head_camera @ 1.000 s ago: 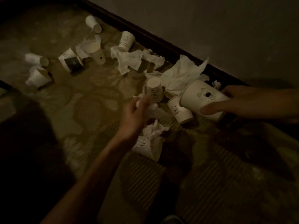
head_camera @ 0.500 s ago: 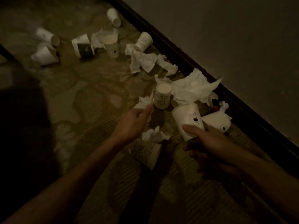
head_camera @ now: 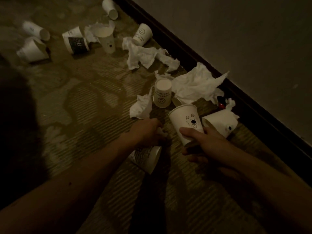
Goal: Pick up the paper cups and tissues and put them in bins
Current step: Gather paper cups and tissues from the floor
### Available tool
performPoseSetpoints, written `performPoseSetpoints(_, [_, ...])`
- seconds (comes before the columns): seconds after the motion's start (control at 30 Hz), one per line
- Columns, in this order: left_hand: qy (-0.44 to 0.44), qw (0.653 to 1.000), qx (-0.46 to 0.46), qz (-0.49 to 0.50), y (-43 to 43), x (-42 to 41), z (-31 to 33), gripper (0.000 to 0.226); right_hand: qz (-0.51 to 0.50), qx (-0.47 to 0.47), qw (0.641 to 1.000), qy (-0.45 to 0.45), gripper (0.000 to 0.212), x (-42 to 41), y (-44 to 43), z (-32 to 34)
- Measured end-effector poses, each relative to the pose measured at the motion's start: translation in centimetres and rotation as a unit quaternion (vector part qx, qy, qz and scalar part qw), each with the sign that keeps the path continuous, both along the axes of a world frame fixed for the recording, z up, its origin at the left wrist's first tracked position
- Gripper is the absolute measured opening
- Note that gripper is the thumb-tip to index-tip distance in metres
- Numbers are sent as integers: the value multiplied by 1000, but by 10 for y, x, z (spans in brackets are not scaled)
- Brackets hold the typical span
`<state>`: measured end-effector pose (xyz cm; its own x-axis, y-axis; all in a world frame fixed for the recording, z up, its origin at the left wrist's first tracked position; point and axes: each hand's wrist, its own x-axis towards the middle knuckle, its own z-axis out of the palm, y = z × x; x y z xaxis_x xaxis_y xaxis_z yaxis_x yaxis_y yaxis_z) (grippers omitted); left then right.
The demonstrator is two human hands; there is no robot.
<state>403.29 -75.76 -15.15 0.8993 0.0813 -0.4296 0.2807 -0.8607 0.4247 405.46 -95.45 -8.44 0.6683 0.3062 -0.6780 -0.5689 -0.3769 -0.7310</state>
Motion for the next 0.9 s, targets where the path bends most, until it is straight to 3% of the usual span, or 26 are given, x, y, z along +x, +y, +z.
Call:
performPoseSetpoints(0.17, [-136,986,-93,32,-4,-11,11,29,-9,6,1000,-6,60,0,2,-1])
performPoseSetpoints(0.37, [-324,908,-169,205,9,-28,33,14,-8,14,1000,-14,55,2,13,-2])
performPoseSetpoints(0.47, [-383,883,-176,206,29,-29,43,25,-2,16,1000,-19,57,4,18,-3])
performPoseSetpoints(0.63, [-291,877,-162,347,41,-4,35,29,-11,32,999,-11,54,11,24,-5])
performPoseSetpoints(0.77, [-180,936,-53,299,42,21,15,77,-27,49,998,-2,52,18,22,-8])
performPoseSetpoints(0.9, [-106,968,0,229,35,34,-12,70,-57,56,997,7,57,30,16,-10])
